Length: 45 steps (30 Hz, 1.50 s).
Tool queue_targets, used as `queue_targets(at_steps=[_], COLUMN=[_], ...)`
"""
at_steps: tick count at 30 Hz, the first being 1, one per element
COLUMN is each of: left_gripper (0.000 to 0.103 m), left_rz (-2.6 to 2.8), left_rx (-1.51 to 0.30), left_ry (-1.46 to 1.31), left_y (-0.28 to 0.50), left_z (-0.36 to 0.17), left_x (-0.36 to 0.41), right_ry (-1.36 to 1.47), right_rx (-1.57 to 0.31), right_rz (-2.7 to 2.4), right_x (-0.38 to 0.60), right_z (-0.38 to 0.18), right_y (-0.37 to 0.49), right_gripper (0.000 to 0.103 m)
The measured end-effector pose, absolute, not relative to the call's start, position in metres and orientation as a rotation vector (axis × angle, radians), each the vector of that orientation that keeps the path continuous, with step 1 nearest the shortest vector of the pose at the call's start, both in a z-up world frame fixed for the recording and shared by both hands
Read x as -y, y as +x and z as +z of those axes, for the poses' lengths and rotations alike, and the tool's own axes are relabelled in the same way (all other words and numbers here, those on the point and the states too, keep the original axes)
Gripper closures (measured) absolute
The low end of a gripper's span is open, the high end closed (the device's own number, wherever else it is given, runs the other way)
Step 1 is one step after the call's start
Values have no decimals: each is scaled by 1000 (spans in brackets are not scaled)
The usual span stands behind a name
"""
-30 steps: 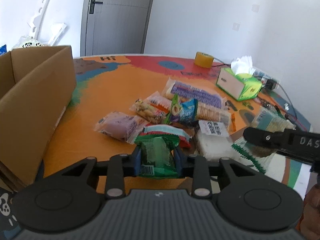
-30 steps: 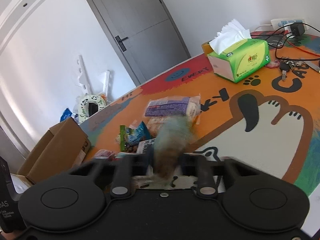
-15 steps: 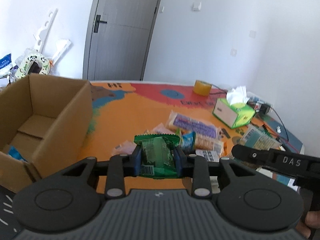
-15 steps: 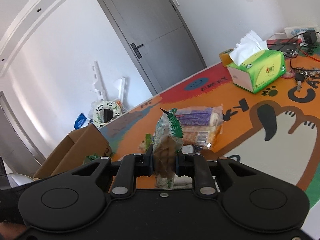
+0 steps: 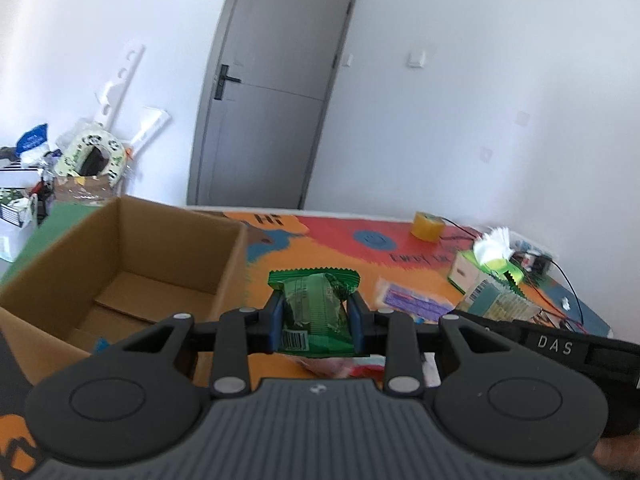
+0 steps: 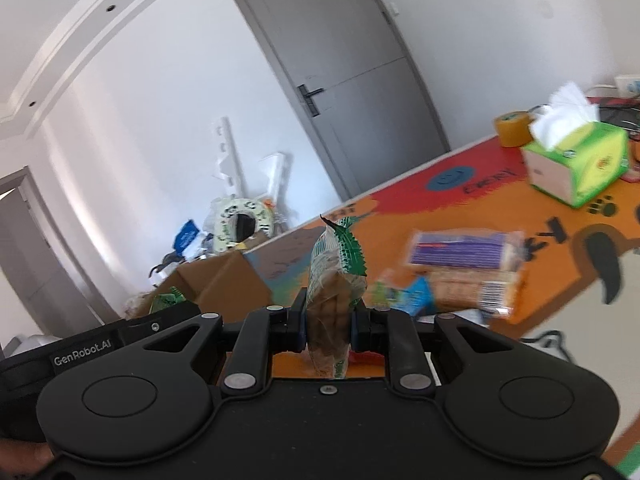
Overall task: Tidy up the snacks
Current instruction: 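Carry both snacks into the cardboard box and open both tools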
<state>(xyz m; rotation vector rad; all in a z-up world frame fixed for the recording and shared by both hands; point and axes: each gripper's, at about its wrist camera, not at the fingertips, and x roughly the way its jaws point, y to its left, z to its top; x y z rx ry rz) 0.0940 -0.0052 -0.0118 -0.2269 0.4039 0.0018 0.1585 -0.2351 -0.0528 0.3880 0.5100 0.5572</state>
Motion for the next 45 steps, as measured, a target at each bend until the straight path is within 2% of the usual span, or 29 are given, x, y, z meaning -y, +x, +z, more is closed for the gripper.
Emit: queue_targets(at_steps=[16,37,41,45], left_gripper=[71,70,64,51], left_rz=[135,239,253,262], left_rx=[-357,-393,-404,-369], left_ry=[-281,-345,-367,-372], left_y=[87,92,87,78], left_z=[-5,-17,-15,-11], left_x=[-56,-113,-118,-121], right_ry=[325,269,259,245], right_rx=[-505,-535,-531,-525], right_rz=[695,789,804,824], right_x=[163,101,91,78], right_z=[-34,-28,-23,-19], right_y=[165,167,165,164], right_gripper=[83,83,83,83])
